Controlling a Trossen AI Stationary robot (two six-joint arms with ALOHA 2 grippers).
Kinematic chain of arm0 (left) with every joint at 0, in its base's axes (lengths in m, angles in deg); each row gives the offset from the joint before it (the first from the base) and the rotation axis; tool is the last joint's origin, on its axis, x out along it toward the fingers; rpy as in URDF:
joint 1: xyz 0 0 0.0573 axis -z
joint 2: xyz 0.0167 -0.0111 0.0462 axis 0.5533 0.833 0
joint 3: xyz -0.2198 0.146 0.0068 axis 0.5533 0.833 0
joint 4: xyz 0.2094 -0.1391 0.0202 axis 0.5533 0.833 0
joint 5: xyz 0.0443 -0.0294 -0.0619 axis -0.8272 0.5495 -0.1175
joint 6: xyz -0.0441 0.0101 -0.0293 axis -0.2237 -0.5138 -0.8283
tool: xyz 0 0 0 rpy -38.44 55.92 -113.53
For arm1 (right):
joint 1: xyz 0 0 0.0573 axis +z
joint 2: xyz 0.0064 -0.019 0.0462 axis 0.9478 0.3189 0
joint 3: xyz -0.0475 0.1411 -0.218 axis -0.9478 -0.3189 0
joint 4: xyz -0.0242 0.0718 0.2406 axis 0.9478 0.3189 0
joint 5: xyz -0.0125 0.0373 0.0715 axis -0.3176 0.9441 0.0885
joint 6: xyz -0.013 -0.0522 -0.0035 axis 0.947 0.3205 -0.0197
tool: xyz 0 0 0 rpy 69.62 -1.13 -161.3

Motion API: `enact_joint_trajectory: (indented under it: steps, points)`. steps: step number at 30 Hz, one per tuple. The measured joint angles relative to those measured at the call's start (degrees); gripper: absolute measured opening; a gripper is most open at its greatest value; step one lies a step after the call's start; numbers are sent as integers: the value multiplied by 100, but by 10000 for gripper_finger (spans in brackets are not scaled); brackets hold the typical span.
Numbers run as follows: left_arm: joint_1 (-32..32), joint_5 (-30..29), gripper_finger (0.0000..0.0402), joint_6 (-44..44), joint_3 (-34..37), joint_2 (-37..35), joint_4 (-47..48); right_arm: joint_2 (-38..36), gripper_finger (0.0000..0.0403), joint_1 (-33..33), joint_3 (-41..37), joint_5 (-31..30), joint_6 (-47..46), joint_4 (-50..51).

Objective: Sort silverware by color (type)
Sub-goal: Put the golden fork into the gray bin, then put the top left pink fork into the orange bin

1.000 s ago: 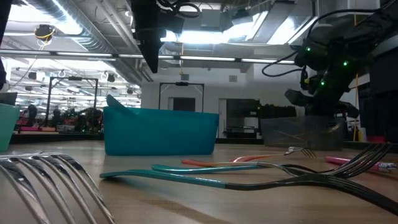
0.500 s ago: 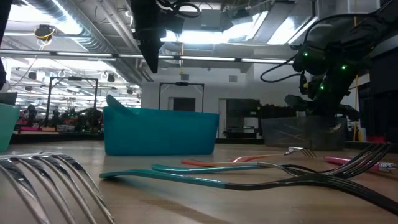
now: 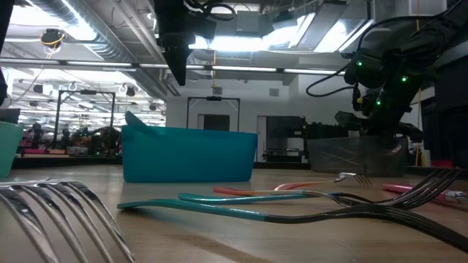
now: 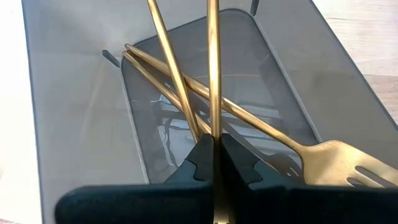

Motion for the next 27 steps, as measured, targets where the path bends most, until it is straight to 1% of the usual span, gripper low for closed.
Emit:
enact_joint_trajectory:
  steps: [4, 11, 15, 27]
  points:
    - [0, 0, 85, 0, 0, 0, 0, 0, 11, 0, 0, 4, 15, 0]
    - [0, 0, 85, 0, 0, 0, 0, 0, 60, 2, 2, 4, 17, 0]
    - [0, 0, 85, 26, 0, 0, 0, 0, 77, 2, 2, 4, 17, 2]
    - [2, 0, 85, 39, 1, 0, -1, 0, 79, 2, 2, 4, 20, 2]
